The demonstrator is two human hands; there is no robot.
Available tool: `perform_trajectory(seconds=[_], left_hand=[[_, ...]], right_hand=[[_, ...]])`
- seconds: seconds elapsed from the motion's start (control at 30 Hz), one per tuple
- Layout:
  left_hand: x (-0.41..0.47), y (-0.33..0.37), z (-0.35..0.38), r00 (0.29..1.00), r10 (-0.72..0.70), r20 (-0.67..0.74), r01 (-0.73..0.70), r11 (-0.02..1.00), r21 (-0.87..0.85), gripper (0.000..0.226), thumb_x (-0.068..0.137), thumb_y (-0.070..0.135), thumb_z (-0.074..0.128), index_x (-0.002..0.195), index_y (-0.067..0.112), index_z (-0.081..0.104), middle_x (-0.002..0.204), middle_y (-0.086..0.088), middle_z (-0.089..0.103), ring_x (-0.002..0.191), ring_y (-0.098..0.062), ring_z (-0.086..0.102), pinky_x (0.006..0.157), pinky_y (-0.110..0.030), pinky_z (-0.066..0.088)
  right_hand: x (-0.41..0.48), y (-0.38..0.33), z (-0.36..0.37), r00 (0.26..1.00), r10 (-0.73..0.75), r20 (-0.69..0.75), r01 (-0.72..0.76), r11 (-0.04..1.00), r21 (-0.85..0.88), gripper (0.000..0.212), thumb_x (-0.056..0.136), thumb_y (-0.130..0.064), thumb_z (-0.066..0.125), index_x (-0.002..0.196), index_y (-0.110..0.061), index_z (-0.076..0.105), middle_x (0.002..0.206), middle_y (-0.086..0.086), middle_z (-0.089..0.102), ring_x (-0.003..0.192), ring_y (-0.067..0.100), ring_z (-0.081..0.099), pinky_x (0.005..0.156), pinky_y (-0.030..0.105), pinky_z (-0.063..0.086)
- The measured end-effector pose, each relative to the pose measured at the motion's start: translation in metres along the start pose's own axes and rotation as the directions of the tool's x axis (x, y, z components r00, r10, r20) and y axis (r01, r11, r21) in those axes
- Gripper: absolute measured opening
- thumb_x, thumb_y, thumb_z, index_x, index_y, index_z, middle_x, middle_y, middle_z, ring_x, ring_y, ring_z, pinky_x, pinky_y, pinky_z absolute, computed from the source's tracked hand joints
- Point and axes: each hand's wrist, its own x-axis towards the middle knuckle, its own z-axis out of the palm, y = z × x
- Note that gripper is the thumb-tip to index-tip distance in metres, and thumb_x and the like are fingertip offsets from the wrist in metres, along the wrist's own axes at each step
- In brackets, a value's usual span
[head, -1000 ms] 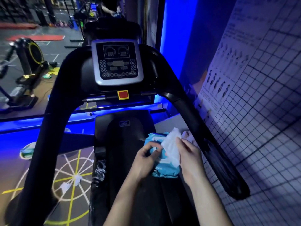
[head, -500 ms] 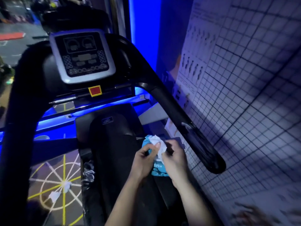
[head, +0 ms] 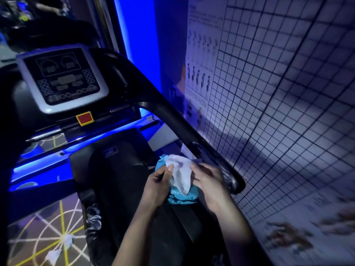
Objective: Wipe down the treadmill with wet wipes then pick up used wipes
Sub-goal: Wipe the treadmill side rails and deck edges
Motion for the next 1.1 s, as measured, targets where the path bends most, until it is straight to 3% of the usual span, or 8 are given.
perform_trajectory(seconds=[0.17, 0.27, 0.4, 0.5, 0.6, 0.8, 0.9, 1.1], left_hand=[[-0.006, 0.007, -0.006, 0.997, 0.076, 0.022, -0.077, 0.996, 0.044, 0.029, 0.108, 0.019, 0.050, 0.091, 0.017, 0.073, 0.073, 0.014, 0.069, 0.067, -0.001, 0.058, 0.064, -0.017, 0.047], [-0.008, 0.009, -0.007, 0.993, 0.075, 0.087, -0.076, 0.997, 0.009, 0.026, 0.109, 0.012, 0.048, 0.100, 0.010, 0.072, 0.080, 0.009, 0.071, 0.073, -0.004, 0.061, 0.066, -0.016, 0.050], [-0.015, 0.014, -0.004, 0.989, 0.075, 0.125, -0.074, 0.997, -0.012, 0.026, 0.110, 0.010, 0.046, 0.108, 0.008, 0.072, 0.088, 0.007, 0.075, 0.077, -0.002, 0.065, 0.070, -0.016, 0.052], [-0.015, 0.014, -0.005, 0.991, 0.087, 0.101, -0.085, 0.996, -0.025, 0.027, 0.110, 0.013, 0.046, 0.103, 0.008, 0.072, 0.082, 0.008, 0.071, 0.073, -0.003, 0.061, 0.067, -0.016, 0.049], [-0.014, 0.011, -0.008, 0.991, 0.107, 0.086, -0.108, 0.994, 0.007, 0.021, 0.106, 0.019, 0.056, 0.094, 0.010, 0.070, 0.076, -0.001, 0.059, 0.068, -0.017, 0.049, 0.061, -0.027, 0.043], [-0.011, 0.001, -0.019, 0.983, 0.167, 0.077, -0.176, 0.977, 0.118, 0.032, 0.088, 0.052, 0.076, 0.099, 0.022, 0.078, 0.107, -0.013, 0.068, 0.091, -0.019, 0.064, 0.080, -0.030, 0.051], [-0.010, -0.001, -0.025, 0.989, 0.146, 0.021, -0.147, 0.988, 0.040, 0.016, 0.097, 0.026, 0.072, 0.085, 0.014, 0.073, 0.078, 0.000, 0.069, 0.067, -0.008, 0.058, 0.066, -0.021, 0.049], [0.004, -0.033, -0.049, 0.950, -0.010, -0.313, -0.010, 0.998, -0.061, 0.029, 0.101, 0.012, 0.065, 0.072, 0.014, 0.061, 0.058, 0.014, 0.063, 0.064, -0.006, 0.054, 0.064, -0.015, 0.045]], right_hand=[[0.008, 0.003, -0.013, 0.987, 0.160, 0.019, -0.157, 0.937, 0.311, 0.056, 0.092, -0.030, 0.067, 0.138, -0.001, 0.052, 0.121, 0.017, 0.071, 0.110, 0.029, 0.070, 0.070, 0.031, 0.061], [0.006, 0.003, -0.005, 0.976, 0.192, -0.105, -0.140, 0.916, 0.376, 0.037, 0.102, -0.028, 0.056, 0.133, -0.008, 0.057, 0.124, 0.016, 0.070, 0.110, 0.030, 0.070, 0.074, 0.037, 0.063], [-0.002, -0.005, -0.001, 0.952, 0.062, -0.301, -0.014, 0.987, 0.159, 0.007, 0.104, -0.029, 0.055, 0.101, -0.027, 0.061, 0.120, 0.009, 0.066, 0.109, 0.026, 0.066, 0.086, 0.045, 0.060], [-0.009, -0.003, 0.000, 0.940, -0.103, -0.326, 0.107, 0.994, -0.008, 0.022, 0.100, -0.033, 0.060, 0.115, -0.018, 0.055, 0.111, 0.007, 0.068, 0.099, 0.022, 0.069, 0.084, 0.044, 0.061], [-0.016, -0.001, 0.003, 0.861, -0.489, -0.140, 0.377, 0.798, -0.471, 0.031, 0.091, -0.050, 0.069, 0.100, -0.021, 0.062, 0.090, -0.003, 0.067, 0.081, 0.012, 0.065, 0.068, 0.023, 0.052], [-0.025, 0.007, 0.023, 0.924, -0.381, 0.020, 0.334, 0.781, -0.528, 0.019, 0.092, -0.036, 0.072, 0.082, -0.020, 0.077, 0.072, -0.008, 0.073, 0.067, 0.006, 0.069, 0.060, 0.023, 0.052], [-0.024, 0.009, 0.022, 0.980, -0.102, -0.171, 0.087, 0.992, -0.090, 0.023, 0.099, -0.026, 0.065, 0.084, -0.012, 0.076, 0.079, 0.002, 0.076, 0.078, 0.019, 0.073, 0.074, 0.034, 0.056], [-0.021, -0.020, -0.005, 0.979, 0.065, -0.194, 0.048, 0.850, 0.525, 0.032, 0.106, -0.013, 0.039, 0.121, -0.002, 0.066, 0.110, 0.013, 0.075, 0.098, 0.027, 0.073, 0.085, 0.039, 0.061]])
